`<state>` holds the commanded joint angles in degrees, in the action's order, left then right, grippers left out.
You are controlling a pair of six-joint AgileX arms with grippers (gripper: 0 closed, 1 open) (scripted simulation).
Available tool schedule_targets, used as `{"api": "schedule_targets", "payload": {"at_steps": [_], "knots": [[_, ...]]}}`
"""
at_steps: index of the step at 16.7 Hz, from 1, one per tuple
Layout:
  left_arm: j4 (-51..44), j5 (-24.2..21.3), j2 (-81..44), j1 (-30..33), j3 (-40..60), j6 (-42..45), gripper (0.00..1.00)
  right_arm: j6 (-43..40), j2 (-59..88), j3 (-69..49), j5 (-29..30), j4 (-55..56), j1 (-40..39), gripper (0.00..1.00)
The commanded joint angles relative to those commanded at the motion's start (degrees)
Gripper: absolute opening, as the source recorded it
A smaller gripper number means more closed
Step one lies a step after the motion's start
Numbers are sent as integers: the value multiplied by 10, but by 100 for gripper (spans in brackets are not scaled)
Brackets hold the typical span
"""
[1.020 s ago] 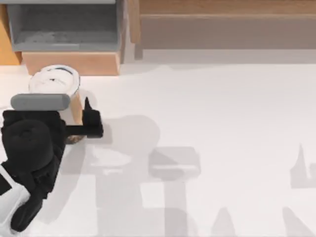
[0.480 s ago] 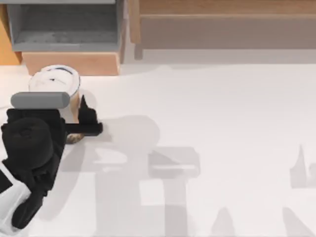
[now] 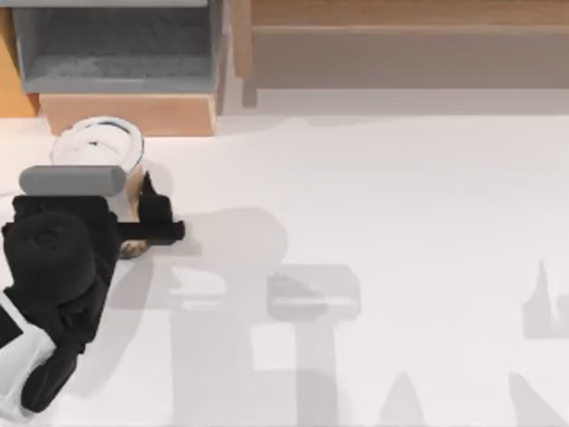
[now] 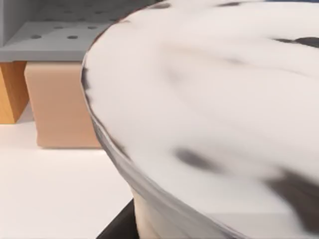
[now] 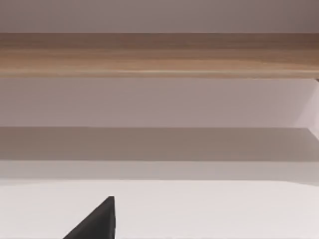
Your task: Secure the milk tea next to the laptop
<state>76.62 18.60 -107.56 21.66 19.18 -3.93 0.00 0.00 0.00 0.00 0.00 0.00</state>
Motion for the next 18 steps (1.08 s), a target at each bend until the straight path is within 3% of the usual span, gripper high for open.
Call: {"api": "schedule_targets", "payload": {"at_steps": [2,18], "knots": [[0,0,0,0,0,0,0,0,0,0,0,0,0,100],[-40,1,38,0,1,1,0,0,0,0,0,0,0,100]]}}
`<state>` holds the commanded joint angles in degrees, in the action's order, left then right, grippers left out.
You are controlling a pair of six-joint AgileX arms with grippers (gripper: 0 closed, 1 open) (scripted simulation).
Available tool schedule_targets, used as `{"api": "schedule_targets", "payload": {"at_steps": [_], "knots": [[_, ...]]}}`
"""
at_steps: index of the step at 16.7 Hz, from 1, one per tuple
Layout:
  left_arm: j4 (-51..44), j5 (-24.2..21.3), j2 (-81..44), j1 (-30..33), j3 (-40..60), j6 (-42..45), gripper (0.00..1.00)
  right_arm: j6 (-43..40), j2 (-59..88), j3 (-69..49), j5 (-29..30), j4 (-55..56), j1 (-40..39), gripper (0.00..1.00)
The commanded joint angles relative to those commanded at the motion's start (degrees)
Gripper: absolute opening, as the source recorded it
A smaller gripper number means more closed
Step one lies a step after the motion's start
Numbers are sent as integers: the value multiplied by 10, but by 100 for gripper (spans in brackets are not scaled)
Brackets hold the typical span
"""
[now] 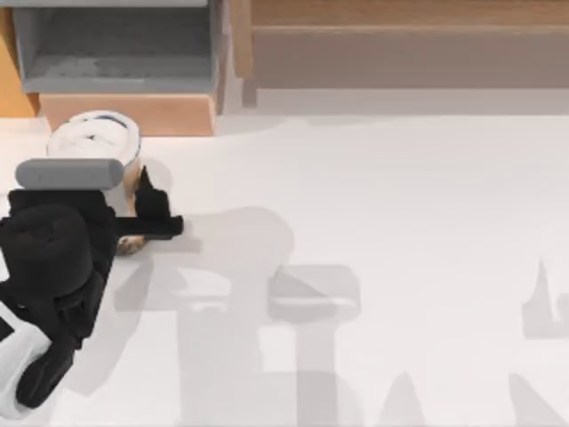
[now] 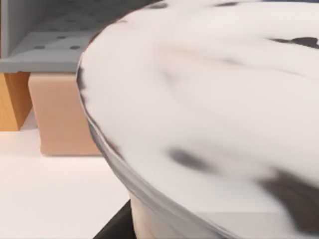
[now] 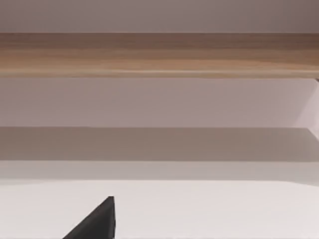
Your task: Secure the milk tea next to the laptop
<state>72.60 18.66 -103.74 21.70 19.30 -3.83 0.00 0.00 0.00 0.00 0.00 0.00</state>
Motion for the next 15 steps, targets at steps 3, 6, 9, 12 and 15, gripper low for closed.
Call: {"api": "schedule_targets", "payload": {"at_steps": [3,6,9,12,15], "knots": [[1,0,-2,0,-1,1,0,0,0,0,0,0,0,100],[11,-9,19,-11,12,7,0,0,0,0,0,0,0,100],[0,-32,42,-38,9,19,0,0,0,0,0,0,0,100],[-21,-65,72,-76,-2,30,0,0,0,0,0,0,0,100],[-40,-107,115,-121,-10,37,0,0,0,0,0,0,0,100]]}}
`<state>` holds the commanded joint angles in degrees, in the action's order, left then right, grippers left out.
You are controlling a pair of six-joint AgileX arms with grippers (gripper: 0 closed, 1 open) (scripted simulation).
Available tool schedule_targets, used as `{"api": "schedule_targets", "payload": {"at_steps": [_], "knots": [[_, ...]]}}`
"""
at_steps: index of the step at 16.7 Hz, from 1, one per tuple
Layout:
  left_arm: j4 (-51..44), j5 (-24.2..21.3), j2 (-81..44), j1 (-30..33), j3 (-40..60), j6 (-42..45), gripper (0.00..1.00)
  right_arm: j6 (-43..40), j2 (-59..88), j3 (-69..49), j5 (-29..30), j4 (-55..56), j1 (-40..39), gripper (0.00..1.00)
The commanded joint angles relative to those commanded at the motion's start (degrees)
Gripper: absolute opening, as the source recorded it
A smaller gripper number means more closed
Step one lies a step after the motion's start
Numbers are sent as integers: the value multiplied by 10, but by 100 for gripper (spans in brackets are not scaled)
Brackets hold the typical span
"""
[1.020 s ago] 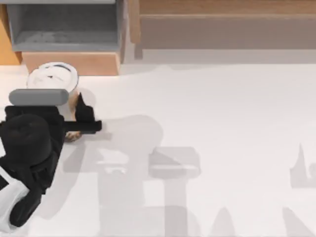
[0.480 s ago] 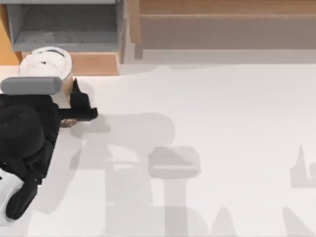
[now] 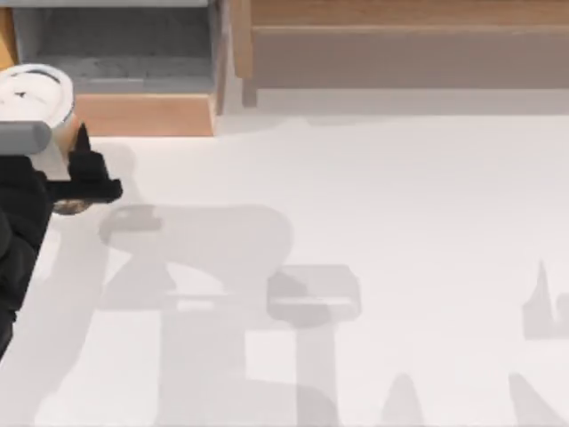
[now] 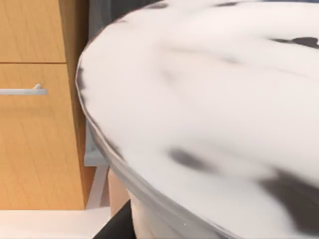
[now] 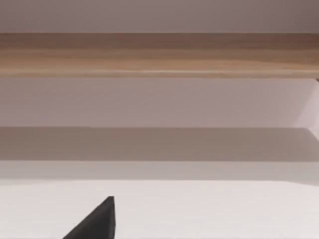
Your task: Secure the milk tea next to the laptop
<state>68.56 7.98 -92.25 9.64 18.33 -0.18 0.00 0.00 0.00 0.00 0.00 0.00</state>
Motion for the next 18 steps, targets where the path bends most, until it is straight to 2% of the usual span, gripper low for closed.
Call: {"api": "schedule_targets", "payload": {"at_steps": [11,18], "knots": [[-76,-162,158,-161,-30,12,0,0,0,0,0,0,0,100],[-145,-214,166,-210,-83,32,0,0,0,0,0,0,0,100]]}}
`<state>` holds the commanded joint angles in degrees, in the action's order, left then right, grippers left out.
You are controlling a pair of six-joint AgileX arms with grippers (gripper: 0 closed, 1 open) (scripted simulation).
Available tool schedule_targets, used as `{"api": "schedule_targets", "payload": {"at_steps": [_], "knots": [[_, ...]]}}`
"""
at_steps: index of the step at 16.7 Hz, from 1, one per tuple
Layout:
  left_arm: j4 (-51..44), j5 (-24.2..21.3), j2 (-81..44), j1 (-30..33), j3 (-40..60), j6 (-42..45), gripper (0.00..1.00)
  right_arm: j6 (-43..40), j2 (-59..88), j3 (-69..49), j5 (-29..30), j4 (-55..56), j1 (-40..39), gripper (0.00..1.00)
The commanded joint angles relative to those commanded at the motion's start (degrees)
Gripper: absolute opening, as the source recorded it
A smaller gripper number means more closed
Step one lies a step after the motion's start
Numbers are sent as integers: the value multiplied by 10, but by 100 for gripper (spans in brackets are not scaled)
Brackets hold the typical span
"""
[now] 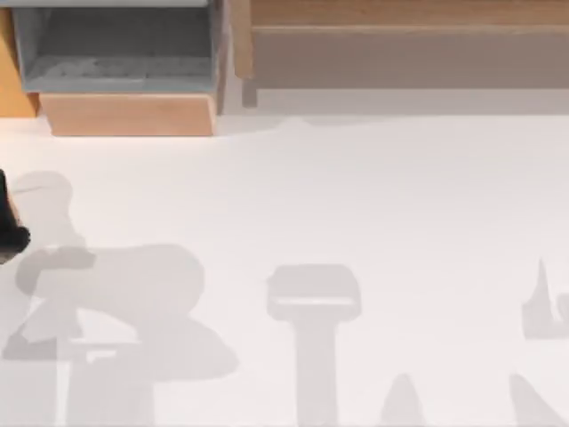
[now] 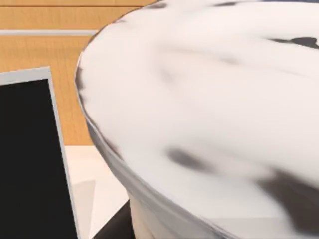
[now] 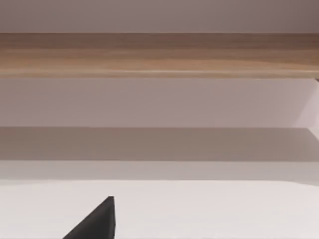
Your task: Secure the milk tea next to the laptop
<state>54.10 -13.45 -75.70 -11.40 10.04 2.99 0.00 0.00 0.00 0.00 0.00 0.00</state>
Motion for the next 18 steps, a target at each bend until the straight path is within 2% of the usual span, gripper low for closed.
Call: {"api": "schedule_targets", "payload": {"at_steps": [9,18], "knots": [[7,2,0,1,-4,2,0,0,0,0,0,0,0,100],[118,20,-27,15,-42,1,0,0,0,0,0,0,0,100]]}}
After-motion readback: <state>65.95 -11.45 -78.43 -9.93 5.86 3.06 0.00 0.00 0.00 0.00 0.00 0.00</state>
